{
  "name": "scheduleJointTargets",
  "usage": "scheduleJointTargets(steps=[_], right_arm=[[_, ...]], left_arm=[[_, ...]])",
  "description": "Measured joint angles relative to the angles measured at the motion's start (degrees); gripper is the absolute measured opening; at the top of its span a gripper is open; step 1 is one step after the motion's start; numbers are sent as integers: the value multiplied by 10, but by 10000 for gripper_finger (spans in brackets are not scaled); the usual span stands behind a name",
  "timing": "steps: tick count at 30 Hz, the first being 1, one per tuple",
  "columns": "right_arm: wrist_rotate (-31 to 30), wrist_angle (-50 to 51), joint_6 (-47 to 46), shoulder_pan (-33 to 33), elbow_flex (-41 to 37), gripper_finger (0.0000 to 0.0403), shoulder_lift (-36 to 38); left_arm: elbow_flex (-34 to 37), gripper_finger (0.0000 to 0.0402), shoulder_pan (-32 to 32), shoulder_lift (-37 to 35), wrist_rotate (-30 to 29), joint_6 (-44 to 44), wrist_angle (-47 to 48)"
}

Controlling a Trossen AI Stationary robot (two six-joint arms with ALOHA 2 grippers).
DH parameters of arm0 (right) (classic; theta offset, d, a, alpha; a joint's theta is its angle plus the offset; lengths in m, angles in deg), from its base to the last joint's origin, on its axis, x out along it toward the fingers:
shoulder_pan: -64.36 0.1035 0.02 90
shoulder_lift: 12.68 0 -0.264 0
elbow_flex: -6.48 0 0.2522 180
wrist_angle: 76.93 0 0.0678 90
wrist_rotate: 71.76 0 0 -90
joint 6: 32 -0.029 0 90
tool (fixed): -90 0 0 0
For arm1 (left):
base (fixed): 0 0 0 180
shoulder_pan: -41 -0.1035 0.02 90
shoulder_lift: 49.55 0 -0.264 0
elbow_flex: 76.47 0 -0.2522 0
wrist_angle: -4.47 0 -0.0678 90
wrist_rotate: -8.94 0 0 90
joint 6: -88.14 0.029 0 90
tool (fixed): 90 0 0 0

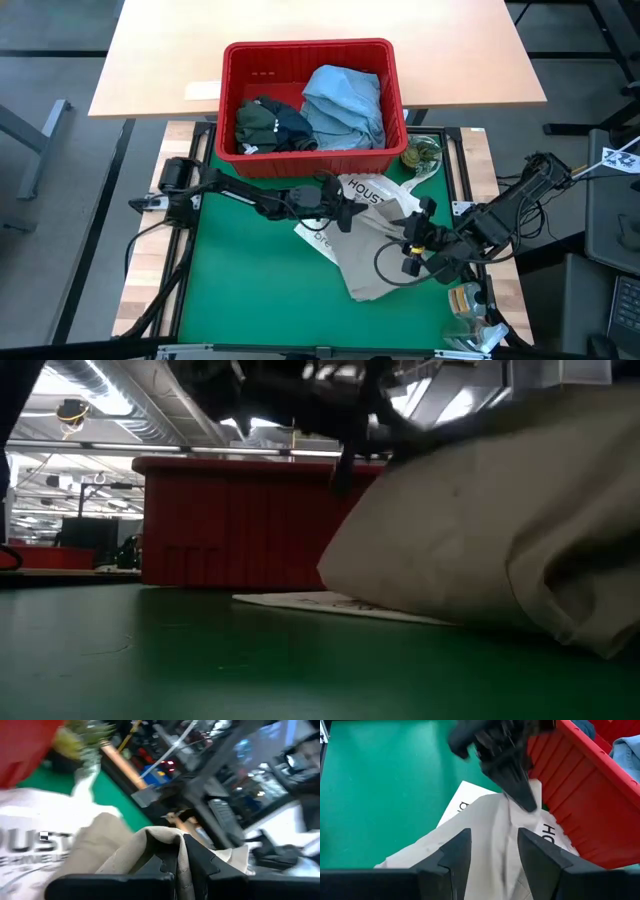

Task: Fold Laundry from Bin
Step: Fold the brown shorts

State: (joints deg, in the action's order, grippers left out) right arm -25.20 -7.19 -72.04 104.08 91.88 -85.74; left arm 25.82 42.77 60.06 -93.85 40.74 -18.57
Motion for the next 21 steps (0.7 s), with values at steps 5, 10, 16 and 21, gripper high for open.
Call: scheduleJointTargets(steps=[5,10,16,21], right_arm=[[1,0,0,0,0,163,0],[0,0,0,0,0,163,-3],[0,0,0,0,0,163,-3],[1,-1,0,0,0,163,-3]], left_arm=[[0,17,-19,35,-2,-1,-1],[0,27,-34,62,-1,-1,-2],[0,29,-42,75,2,0,4],[0,35,-43,75,4,49,-22]])
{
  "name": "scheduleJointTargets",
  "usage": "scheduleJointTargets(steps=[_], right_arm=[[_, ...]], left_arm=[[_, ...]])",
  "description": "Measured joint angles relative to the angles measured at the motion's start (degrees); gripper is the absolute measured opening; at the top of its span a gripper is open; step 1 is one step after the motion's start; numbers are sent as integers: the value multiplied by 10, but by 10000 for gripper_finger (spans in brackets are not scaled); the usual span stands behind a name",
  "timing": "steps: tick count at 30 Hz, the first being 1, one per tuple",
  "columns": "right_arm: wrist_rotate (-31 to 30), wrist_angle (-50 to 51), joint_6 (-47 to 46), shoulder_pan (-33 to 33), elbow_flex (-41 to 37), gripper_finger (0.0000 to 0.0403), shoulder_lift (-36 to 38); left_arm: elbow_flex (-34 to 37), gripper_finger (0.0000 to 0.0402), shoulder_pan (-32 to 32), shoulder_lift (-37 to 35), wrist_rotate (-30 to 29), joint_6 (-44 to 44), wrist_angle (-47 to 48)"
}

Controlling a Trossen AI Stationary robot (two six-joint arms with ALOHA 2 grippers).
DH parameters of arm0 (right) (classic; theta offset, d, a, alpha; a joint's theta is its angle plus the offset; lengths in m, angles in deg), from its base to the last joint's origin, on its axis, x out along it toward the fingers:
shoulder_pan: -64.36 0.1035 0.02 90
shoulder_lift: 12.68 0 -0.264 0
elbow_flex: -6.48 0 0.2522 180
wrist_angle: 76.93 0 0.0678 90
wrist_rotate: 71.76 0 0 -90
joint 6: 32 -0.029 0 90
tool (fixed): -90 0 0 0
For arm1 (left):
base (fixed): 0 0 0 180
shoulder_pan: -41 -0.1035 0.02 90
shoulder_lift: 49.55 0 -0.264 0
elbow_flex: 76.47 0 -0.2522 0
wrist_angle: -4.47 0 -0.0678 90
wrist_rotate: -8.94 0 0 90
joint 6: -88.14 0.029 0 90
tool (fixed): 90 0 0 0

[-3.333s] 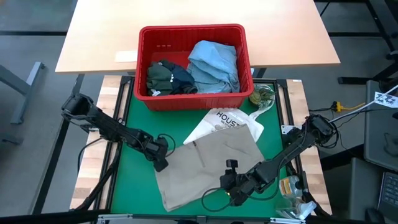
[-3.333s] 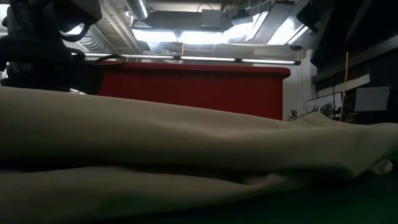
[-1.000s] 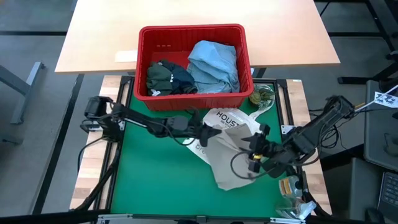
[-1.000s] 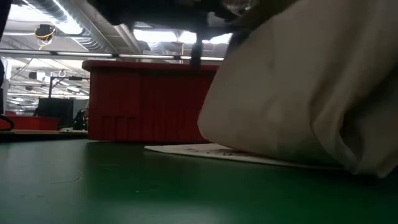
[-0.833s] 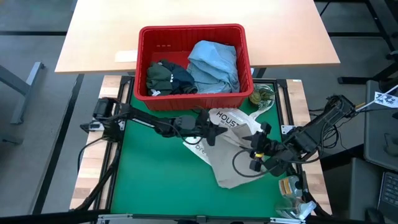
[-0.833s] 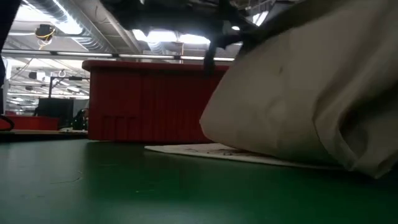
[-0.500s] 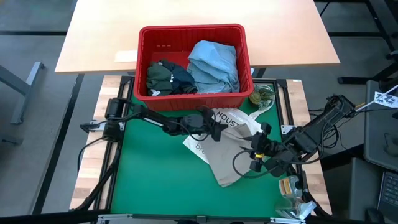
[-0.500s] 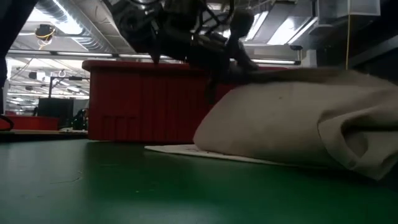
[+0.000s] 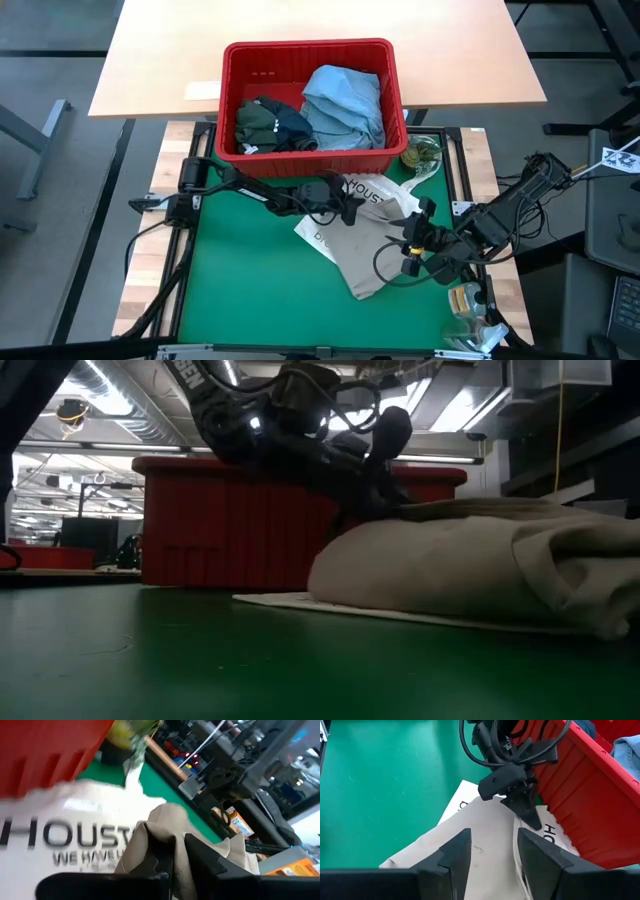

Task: Fold Laundry from Bin
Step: Fold the brown shorts

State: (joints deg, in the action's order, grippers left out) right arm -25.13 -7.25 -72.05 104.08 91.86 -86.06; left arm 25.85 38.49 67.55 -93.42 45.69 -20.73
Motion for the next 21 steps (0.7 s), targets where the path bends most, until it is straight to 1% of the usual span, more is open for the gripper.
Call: scheduleJointTargets(steps=[2,5,10,14,16,19,21], right_arm=[[0,0,0,0,0,163,0],[6,0,-1,0,0,163,0],[9,1,-29,0,0,163,0],[10,41,-86,0,0,163,0],[10,73,-122,0,0,163,0],[10,118,-169,0,0,163,0],[10,140,-195,0,0,163,0]], left_arm=[[0,47,0,0,0,30,-13],[0,77,1,0,0,55,-15],[0,136,0,0,0,56,-15],[0,176,0,0,0,58,-15],[0,188,-1,0,11,86,-16],[0,196,-2,0,34,155,-20],[0,197,-2,0,44,167,-19]])
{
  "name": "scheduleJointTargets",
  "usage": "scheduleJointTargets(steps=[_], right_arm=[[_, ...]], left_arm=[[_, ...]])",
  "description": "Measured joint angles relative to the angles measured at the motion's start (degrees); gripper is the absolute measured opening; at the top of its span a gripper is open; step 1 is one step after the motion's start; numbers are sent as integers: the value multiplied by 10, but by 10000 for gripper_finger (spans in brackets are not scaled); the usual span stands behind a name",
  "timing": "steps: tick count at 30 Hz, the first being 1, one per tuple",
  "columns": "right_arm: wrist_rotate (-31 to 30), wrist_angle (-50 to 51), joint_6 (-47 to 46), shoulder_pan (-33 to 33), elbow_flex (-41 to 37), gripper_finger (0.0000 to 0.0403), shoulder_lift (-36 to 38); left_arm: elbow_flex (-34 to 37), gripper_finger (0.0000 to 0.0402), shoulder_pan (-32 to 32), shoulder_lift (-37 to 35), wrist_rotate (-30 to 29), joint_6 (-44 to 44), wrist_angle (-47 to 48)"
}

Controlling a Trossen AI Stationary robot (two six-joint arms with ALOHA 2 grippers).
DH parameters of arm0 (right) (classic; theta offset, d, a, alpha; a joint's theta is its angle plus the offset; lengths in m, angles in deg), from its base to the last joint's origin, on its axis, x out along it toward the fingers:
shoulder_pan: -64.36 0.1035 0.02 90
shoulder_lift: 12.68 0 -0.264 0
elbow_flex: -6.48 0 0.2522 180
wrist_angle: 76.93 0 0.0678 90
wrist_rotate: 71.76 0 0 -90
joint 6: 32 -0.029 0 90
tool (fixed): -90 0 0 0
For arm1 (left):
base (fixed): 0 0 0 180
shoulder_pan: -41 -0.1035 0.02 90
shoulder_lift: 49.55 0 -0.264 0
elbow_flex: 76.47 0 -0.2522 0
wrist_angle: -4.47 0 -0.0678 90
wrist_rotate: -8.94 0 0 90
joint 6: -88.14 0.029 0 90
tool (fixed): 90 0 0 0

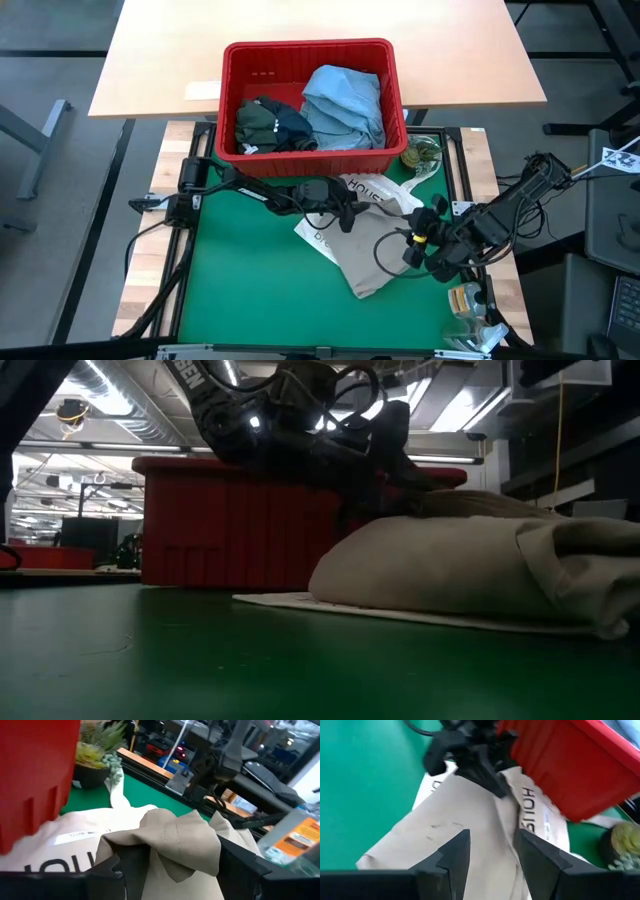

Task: Fold Laundry from Bin
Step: Fold the brown shorts

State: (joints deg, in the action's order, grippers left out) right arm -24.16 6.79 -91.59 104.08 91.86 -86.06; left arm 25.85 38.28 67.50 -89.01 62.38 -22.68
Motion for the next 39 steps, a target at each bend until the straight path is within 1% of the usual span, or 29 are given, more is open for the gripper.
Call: scheduleJointTargets(steps=[4,7,10,13,17,20,24,27,33,39], right_arm=[[2,31,-48,-5,0,163,0],[25,47,-64,-17,0,163,0],[21,47,-65,-40,-10,163,-1],[27,46,-63,-76,-38,163,-3],[60,36,-62,-121,-79,163,-2],[103,3,-50,-142,-110,163,-3],[159,-51,7,-150,-136,163,-3],[181,-84,31,-150,-139,163,-3],[189,-100,46,-150,-139,163,-6],[146,-99,59,-150,-140,163,-28]], left_arm=[[0,197,0,0,27,-5,-6],[0,198,0,0,35,-5,-28],[0,197,0,0,32,-5,-36],[0,195,0,0,30,-7,-35],[0,195,0,0,30,-7,-34],[0,194,0,0,30,-7,-34],[0,194,0,0,30,-7,-34],[0,194,0,0,30,-7,-33],[0,194,0,0,30,-7,-33],[0,194,2,0,29,-7,-33]])
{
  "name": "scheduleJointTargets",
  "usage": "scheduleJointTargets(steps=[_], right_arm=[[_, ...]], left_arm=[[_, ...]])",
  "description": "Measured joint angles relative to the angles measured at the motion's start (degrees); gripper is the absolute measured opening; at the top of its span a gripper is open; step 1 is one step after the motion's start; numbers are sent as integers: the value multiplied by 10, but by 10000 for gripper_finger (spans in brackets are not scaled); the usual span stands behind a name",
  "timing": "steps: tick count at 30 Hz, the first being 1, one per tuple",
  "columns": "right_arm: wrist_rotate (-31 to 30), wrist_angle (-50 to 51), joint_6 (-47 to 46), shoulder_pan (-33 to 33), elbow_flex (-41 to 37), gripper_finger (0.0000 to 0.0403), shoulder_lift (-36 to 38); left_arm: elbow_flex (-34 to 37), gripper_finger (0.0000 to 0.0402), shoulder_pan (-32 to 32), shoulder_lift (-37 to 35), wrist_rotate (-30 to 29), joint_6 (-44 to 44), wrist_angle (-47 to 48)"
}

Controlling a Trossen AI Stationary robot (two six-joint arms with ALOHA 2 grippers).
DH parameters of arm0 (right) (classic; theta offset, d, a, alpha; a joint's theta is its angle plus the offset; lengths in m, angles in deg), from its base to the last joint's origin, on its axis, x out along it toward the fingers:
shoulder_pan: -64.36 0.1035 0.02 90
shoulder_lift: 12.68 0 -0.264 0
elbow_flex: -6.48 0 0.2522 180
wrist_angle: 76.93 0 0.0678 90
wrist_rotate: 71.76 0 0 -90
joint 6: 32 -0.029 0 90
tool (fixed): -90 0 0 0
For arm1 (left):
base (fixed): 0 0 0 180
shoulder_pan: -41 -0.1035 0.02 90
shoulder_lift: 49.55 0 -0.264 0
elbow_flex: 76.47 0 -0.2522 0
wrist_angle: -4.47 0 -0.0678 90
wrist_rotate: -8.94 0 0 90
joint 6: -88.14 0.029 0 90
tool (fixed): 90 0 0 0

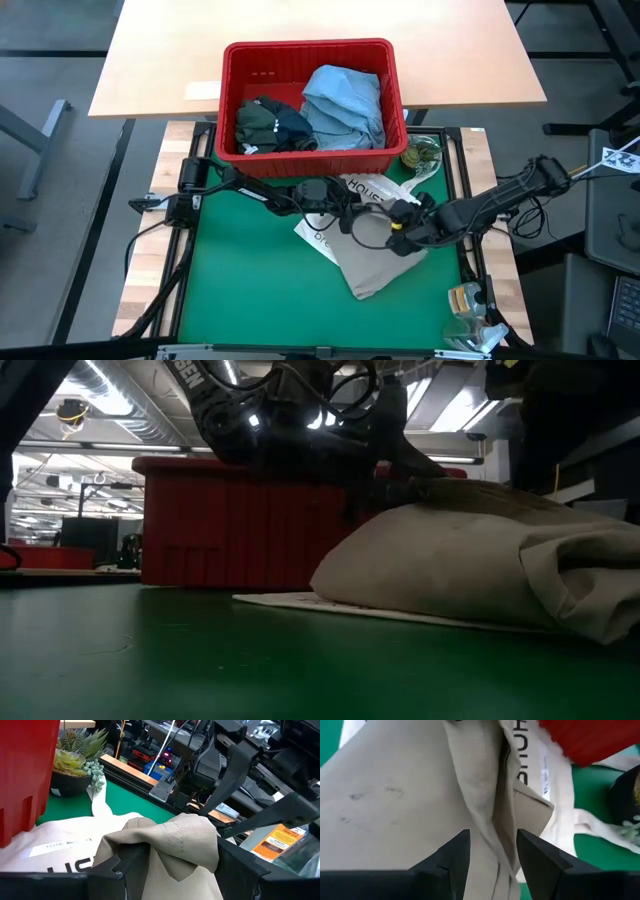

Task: Fold Laundry from Bin
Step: Fold the brown shorts

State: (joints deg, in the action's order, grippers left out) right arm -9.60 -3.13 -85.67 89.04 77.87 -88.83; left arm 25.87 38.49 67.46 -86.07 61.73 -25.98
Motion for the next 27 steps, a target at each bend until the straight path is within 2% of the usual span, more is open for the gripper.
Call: scheduleJointTargets(steps=[11,15,20,27], right_arm=[[20,0,2,-50,0,160,-60],[46,0,2,-65,0,117,-62],[69,0,1,-64,0,15,-62],[150,2,-39,-63,0,19,-62]], left_arm=[[0,194,0,0,0,0,0],[0,194,0,0,0,0,0],[0,194,0,0,0,0,-3],[0,194,-5,-1,-1,0,-41]])
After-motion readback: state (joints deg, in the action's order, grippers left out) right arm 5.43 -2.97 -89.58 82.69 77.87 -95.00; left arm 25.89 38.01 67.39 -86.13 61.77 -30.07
